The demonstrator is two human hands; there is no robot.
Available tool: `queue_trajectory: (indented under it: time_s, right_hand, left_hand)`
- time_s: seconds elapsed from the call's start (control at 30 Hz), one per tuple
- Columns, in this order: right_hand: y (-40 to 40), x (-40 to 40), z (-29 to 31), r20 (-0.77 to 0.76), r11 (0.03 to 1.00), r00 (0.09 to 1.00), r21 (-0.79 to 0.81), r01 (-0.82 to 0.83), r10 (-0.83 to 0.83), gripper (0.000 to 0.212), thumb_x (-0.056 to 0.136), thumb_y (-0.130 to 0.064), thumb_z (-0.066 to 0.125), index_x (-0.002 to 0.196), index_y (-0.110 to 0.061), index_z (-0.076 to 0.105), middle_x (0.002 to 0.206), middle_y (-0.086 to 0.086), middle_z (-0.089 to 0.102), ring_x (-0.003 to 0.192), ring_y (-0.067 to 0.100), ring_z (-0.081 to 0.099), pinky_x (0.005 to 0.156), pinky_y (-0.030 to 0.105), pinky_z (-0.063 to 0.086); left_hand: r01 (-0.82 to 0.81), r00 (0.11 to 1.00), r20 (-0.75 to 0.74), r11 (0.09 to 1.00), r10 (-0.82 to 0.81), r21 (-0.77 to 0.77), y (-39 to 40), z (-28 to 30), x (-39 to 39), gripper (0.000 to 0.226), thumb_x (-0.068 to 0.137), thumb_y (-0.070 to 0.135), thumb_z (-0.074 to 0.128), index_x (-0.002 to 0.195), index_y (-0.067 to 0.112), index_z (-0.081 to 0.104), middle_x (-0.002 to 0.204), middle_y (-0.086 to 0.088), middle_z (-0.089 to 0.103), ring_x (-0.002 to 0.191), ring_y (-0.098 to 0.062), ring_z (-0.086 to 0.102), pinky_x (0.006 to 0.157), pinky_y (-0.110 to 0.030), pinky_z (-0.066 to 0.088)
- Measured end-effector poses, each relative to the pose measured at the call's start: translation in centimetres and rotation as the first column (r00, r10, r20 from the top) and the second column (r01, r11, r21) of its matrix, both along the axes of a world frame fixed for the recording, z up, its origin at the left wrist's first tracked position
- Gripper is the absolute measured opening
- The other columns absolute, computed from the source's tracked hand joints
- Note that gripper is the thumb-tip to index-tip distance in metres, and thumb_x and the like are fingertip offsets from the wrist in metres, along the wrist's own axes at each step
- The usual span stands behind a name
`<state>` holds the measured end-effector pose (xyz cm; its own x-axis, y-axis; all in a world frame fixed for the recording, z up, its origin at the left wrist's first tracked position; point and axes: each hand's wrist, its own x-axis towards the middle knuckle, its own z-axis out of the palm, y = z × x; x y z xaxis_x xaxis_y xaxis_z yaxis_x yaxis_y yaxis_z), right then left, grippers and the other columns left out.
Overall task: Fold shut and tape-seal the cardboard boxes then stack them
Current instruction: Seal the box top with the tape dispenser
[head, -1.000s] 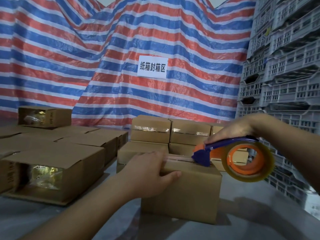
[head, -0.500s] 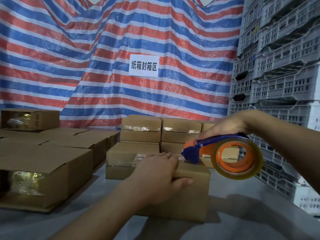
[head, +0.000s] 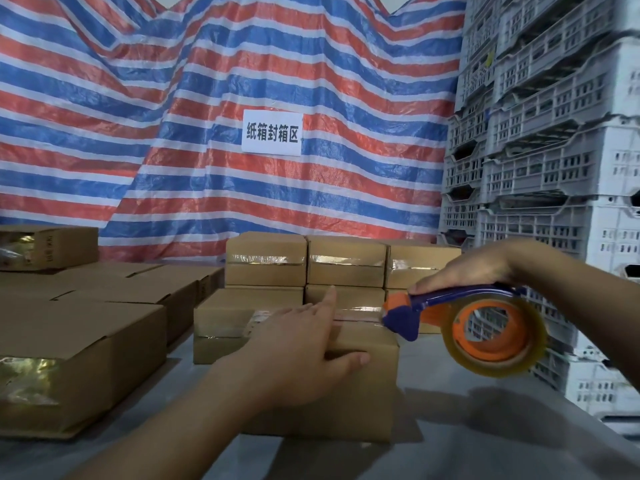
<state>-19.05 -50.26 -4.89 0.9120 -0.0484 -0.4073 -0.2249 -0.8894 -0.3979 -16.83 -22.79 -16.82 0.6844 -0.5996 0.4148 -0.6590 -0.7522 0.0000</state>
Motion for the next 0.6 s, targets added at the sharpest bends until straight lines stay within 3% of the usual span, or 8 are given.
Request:
queue_trajectory:
  time_s: [0.07,0.13,0.2,0.27,0.4,0.5,0.6]
  right_hand:
    - [0.0,-0.2,-0.1,0.015,1.000,1.000,0.010,-0.003,0.003,0.051,0.083,-0.069,0.055,0.109,-0.026,0.062,0.068,-0.003,0.064,0.054,0.010,0.058,0.057,0.019,0.051]
    - [0.0,-0.3,-0.4,0.007,0.999,1.000,0.037,0.011,-0.011,0.055,0.083,-0.068,0.055,0.111,-0.021,0.062,0.069,-0.002,0.064,0.056,0.011,0.058,0.058,0.019,0.051]
    - [-0.2,-0.1,-0.8,0.008,0.998,1.000,0.055,0.010,-0.011,0.064,0.083,-0.069,0.055,0.115,-0.015,0.062,0.072,0.000,0.063,0.058,0.012,0.057,0.060,0.021,0.051]
    - [-0.6,0.0,-1.3,0.031,0.998,1.000,0.067,0.001,-0.003,0.069,0.079,-0.072,0.056,0.116,-0.015,0.063,0.072,0.000,0.062,0.059,0.013,0.056,0.062,0.021,0.050]
    - [-1.6,-0.2,-1.3,0.048,0.995,0.999,0.104,-0.003,-0.002,0.071,0.072,-0.077,0.060,0.106,-0.016,0.068,0.071,0.000,0.063,0.058,0.013,0.057,0.062,0.022,0.051]
    - [-2.8,-1.2,0.1,0.018,0.990,1.000,0.140,0.006,-0.008,0.046,0.078,-0.072,0.060,0.082,-0.030,0.080,0.071,0.000,0.064,0.057,0.012,0.058,0.060,0.022,0.051]
    - [-4.1,-2.4,1.1,0.004,0.994,1.000,0.107,0.022,-0.023,0.043,0.084,-0.069,0.058,0.087,-0.033,0.080,0.076,0.002,0.065,0.060,0.014,0.060,0.060,0.022,0.052]
  left_hand:
    - [0.016,1.000,0.021,1.000,-0.016,0.018,-1.5,0.6,-0.3,0.095,0.085,0.080,0.034,0.156,0.025,0.003,0.163,0.004,0.018,0.147,-0.016,0.021,0.113,-0.033,0.014]
    - [0.071,0.997,0.026,0.997,-0.072,0.033,-3.5,1.0,-0.9,0.087,0.086,0.079,0.035,0.154,0.027,0.020,0.162,0.001,0.021,0.147,-0.019,0.022,0.111,-0.033,0.009]
    - [0.090,0.996,-0.021,0.994,-0.089,0.059,-5.1,0.7,-1.3,0.080,0.086,0.077,0.039,0.148,0.027,0.031,0.153,-0.001,0.038,0.136,-0.019,0.038,0.111,-0.036,0.026]
    - [0.055,0.999,-0.003,0.993,-0.055,0.102,-5.6,0.2,-1.2,0.079,0.088,0.075,0.039,0.147,0.023,0.032,0.147,-0.003,0.043,0.132,-0.019,0.042,0.109,-0.040,0.034]
    - [0.063,0.998,-0.007,0.995,-0.063,0.078,-5.5,0.1,-0.8,0.071,0.091,0.071,0.038,0.145,0.024,0.037,0.143,0.000,0.048,0.127,-0.016,0.045,0.108,-0.039,0.036]
    - [0.070,0.998,-0.005,0.993,-0.069,0.095,-5.3,0.1,-0.7,0.076,0.091,0.072,0.035,0.149,0.023,0.031,0.154,-0.002,0.038,0.137,-0.018,0.037,0.113,-0.040,0.029]
    - [0.071,0.997,0.017,0.991,-0.074,0.110,-5.1,-0.2,-0.7,0.080,0.091,0.073,0.031,0.153,0.023,0.024,0.159,-0.002,0.029,0.143,-0.019,0.029,0.116,-0.040,0.023]
